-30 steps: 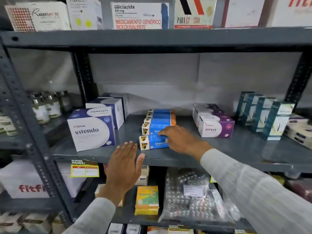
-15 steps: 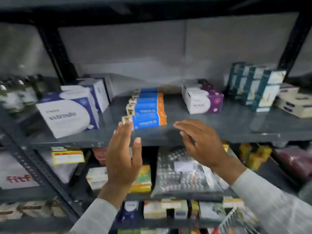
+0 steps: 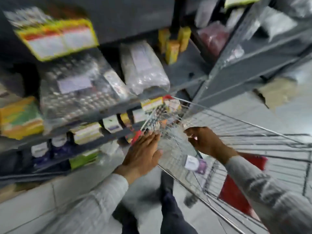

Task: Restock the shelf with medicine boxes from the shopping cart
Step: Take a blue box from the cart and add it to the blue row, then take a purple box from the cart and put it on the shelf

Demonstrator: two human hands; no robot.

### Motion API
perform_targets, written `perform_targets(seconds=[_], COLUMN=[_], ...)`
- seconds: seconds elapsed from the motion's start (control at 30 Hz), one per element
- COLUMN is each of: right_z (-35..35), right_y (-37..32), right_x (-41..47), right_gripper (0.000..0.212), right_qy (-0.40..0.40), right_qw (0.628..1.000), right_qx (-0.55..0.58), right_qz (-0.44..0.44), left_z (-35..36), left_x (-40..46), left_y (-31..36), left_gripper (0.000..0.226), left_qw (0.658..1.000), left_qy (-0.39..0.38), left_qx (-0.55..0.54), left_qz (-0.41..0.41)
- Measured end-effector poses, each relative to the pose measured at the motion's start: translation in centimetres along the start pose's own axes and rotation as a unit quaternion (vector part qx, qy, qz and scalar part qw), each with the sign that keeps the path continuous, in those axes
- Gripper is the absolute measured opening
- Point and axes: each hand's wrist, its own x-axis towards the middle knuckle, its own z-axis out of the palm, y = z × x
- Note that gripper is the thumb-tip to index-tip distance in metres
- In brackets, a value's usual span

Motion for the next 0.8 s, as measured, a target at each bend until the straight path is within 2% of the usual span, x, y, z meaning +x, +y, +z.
perform_targets(seconds=[0.13, 0.23, 0.37, 0.47, 0.53, 0.7, 0.8], right_z=[5.5, 10.0, 15.7, 18.7, 20.0, 21.1, 19.6], right_y=[7.6, 11.5, 15.1, 16.9, 17.6, 17.5, 16.6], right_x=[-0.6, -1.0, -1.5, -1.5, -1.2, -0.9, -1.2], right_gripper=[0.057, 0.073, 0.096, 0.104, 0.105, 0.079, 0.084], right_qy=[-0.105, -0.149, -0.154, -0.135, -0.136, -0.068, -0.054], right_qw=[0.988, 0.981, 0.979, 0.979, 0.977, 0.984, 0.987], right_qx=[-0.026, -0.043, -0.059, -0.081, -0.085, -0.093, -0.07], right_qz=[0.106, 0.118, 0.121, 0.13, 0.142, 0.138, 0.132], left_z=[5.8, 8.6, 10.1, 10.4, 10.6, 10.7, 10.4], left_x=[3.3, 3.8, 3.5, 3.8, 3.8, 3.7, 3.7], left_y=[1.2, 1.4, 1.1, 0.6, 0.5, 0.4, 0.7], left_gripper=[0.068, 0.073, 0.075, 0.067, 0.064, 0.063, 0.065], left_qw=[0.995, 0.99, 0.994, 0.994, 0.994, 0.994, 0.993], left_qy=[-0.098, -0.134, -0.087, -0.083, -0.084, -0.081, -0.085], left_qx=[0.009, 0.029, 0.063, 0.058, 0.053, 0.051, 0.043], left_qz=[-0.028, -0.045, -0.037, -0.044, -0.048, -0.055, -0.063])
